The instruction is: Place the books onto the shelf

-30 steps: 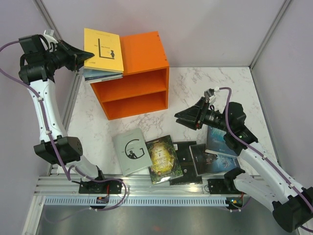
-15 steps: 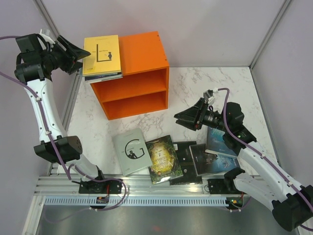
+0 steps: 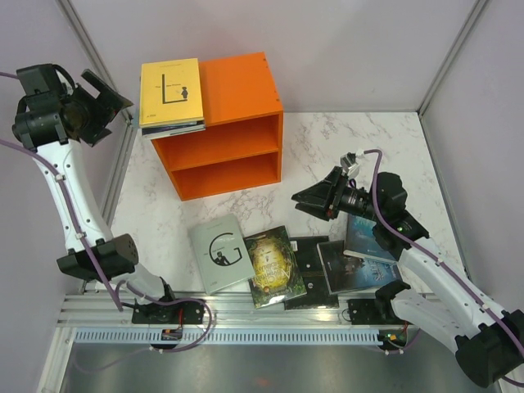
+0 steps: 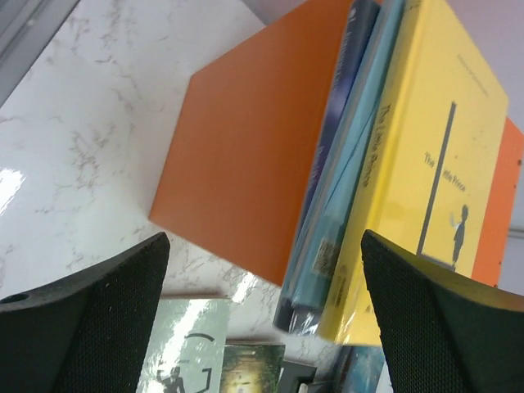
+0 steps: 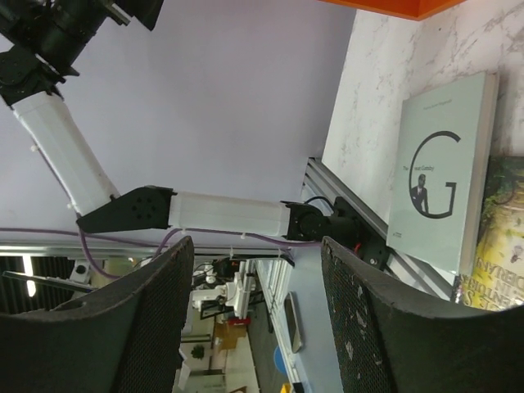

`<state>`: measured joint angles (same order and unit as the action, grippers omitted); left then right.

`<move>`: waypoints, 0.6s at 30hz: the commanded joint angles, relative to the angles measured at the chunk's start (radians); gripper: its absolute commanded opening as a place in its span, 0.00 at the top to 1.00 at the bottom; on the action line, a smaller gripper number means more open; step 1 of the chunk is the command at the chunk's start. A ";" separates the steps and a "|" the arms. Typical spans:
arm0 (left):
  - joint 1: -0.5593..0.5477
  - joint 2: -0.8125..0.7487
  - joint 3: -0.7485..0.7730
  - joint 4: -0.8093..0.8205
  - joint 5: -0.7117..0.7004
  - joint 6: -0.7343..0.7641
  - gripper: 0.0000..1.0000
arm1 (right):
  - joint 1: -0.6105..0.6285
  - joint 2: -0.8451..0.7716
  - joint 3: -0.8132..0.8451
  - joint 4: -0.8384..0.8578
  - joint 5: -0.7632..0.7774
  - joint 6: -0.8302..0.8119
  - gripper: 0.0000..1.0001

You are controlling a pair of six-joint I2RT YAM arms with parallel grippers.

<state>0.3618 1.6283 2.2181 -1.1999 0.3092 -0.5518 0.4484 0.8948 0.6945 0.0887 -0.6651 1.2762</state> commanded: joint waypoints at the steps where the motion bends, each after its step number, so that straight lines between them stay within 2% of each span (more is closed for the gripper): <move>1: 0.009 -0.161 -0.059 -0.066 -0.127 0.038 0.00 | -0.004 -0.004 -0.009 -0.041 0.016 -0.078 0.33; 6: 0.009 -0.326 -0.308 -0.044 -0.065 0.004 0.00 | -0.004 0.053 -0.049 -0.157 0.032 -0.201 0.32; 9: 0.008 -0.456 -0.556 -0.009 -0.001 -0.014 0.00 | -0.004 0.107 -0.095 -0.185 0.030 -0.273 0.30; 12: -0.003 -0.556 -0.725 0.008 0.039 -0.023 0.01 | -0.004 0.150 -0.122 -0.231 0.051 -0.356 0.30; 18: -0.029 -0.659 -0.909 0.029 0.065 -0.019 0.03 | -0.004 0.205 -0.193 -0.256 0.093 -0.478 0.30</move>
<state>0.3408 1.0161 1.3533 -1.2171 0.3298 -0.5549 0.4477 1.0809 0.5262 -0.1577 -0.6037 0.9070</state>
